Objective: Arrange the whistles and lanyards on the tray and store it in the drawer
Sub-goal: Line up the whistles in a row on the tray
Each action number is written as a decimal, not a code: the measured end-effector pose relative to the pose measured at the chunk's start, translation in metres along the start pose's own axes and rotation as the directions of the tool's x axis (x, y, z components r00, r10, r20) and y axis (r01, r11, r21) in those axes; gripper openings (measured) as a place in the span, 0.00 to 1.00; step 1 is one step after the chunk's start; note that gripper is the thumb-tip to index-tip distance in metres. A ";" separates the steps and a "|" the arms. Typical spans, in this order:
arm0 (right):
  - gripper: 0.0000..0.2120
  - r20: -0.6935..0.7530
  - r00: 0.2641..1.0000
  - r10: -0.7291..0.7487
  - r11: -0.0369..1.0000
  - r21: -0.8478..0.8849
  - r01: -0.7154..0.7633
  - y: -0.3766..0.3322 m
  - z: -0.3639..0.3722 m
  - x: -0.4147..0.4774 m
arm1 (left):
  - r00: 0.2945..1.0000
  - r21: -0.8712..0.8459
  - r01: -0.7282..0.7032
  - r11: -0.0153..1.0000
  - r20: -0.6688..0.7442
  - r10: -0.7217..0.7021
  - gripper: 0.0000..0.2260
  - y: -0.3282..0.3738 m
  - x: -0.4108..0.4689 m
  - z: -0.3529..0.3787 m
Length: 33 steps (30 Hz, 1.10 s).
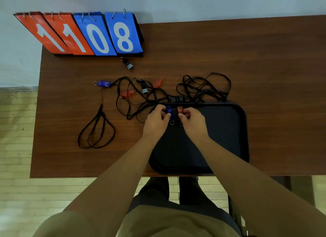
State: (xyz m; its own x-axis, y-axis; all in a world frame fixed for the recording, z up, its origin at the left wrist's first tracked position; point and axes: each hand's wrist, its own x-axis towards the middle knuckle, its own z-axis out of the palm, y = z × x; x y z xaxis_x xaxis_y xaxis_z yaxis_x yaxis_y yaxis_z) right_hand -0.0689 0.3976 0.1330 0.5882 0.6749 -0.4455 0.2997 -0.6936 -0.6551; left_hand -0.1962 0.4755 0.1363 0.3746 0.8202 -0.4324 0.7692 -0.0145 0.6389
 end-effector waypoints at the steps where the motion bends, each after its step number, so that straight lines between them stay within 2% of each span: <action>1: 0.09 -0.001 1.000 -0.005 1.000 -0.005 0.005 0.000 0.000 0.000 | 1.000 -0.008 -0.008 1.000 0.000 0.008 0.09 0.000 0.000 0.000; 11: 0.09 0.023 1.000 -0.001 0.999 0.033 0.000 -0.009 0.005 0.001 | 0.997 -0.073 -0.072 0.995 -0.021 0.071 0.09 -0.006 0.000 0.003; 21: 0.12 0.047 0.999 -0.024 1.000 0.011 0.024 -0.012 0.000 0.004 | 0.999 -0.108 -0.045 0.993 -0.035 0.042 0.14 -0.006 -0.001 0.008; 24: 0.13 0.005 1.000 -0.030 1.000 -0.007 0.030 -0.014 -0.009 0.003 | 0.998 -0.155 -0.051 0.987 -0.038 0.045 0.14 -0.004 -0.004 0.000; 29: 0.11 -0.015 0.982 -0.190 0.973 -0.140 0.186 -0.024 -0.031 0.024 | 0.988 -0.179 -0.069 0.981 -0.148 0.043 0.09 -0.009 0.000 -0.036; 33: 0.14 0.159 0.951 -0.267 0.912 -0.277 0.302 -0.033 -0.032 0.050 | 0.971 -0.006 -0.024 1.000 -0.237 0.022 0.09 -0.023 0.020 -0.059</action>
State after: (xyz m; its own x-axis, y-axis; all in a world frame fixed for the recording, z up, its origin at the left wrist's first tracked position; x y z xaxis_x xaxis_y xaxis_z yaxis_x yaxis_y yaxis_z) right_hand -0.0259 0.4461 0.1519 0.3595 0.8666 -0.3459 0.6593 -0.4983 -0.5631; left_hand -0.2374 0.5263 0.1505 0.2579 0.9319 -0.2551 0.7570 -0.0309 0.6527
